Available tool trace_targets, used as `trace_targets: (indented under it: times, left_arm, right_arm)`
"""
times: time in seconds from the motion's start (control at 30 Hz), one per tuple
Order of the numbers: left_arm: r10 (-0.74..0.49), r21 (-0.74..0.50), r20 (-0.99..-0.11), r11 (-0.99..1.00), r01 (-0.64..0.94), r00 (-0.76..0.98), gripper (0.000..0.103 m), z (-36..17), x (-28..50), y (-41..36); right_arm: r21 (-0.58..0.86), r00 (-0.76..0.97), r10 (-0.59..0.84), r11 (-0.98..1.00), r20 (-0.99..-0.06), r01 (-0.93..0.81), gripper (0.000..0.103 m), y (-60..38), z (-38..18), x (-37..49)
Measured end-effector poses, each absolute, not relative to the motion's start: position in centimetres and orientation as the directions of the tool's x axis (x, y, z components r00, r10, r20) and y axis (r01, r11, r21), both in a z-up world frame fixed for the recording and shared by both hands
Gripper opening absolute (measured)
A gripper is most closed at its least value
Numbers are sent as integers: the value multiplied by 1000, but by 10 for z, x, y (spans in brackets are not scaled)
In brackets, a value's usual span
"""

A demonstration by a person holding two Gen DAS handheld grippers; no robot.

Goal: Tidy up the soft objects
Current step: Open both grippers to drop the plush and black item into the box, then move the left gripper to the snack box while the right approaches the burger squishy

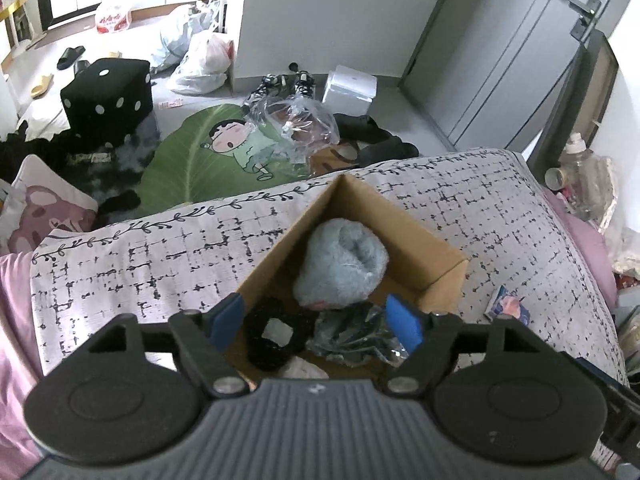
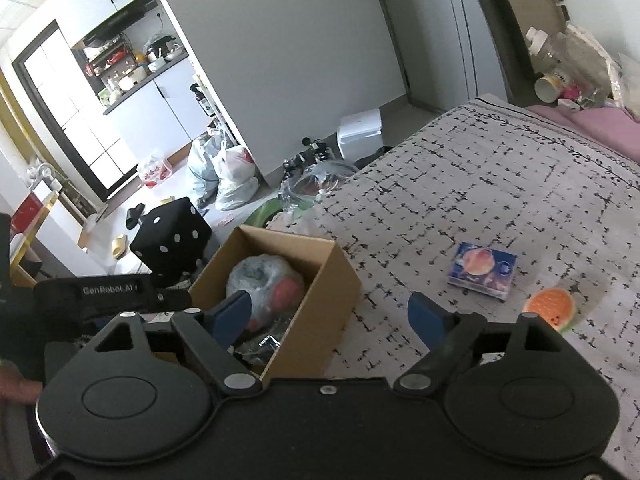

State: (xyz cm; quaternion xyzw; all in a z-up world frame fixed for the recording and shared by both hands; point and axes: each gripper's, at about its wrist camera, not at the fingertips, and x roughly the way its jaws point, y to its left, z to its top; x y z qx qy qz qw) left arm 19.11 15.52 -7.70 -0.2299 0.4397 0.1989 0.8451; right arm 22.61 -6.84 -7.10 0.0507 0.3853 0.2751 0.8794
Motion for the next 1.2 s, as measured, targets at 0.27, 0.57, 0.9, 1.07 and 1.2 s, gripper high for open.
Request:
trace_targets:
  times: [0.27,0.57,0.9,1.07,1.2]
  left_arm:
    - [110,-200,-819,866,-459,563,78,-69,197,124]
    - [63,-198,-795,913,-357,603,96,-57,211,79]
    - [74,-144,-786,943,-299,614,100,-49,226,29]
    - [78,-119,-791,953,-277,607,100,-51,237,10]
    - [60,-125,-795,957,-260,603,100,-56,248,-5]
  right_arm:
    - [297,585,487,869,-649,-395,98,-91,-65,229]
    - [281,636,428,903,-642,-324,103,-135,-61,232]
    - [303,657,390,920,-645,-248,103,-179,-63,240]
    - [322,655,381,922,-652,-216,103,-194,-69,246]
    - [331,661,378,922,-648,-202,103,-206,-71,250]
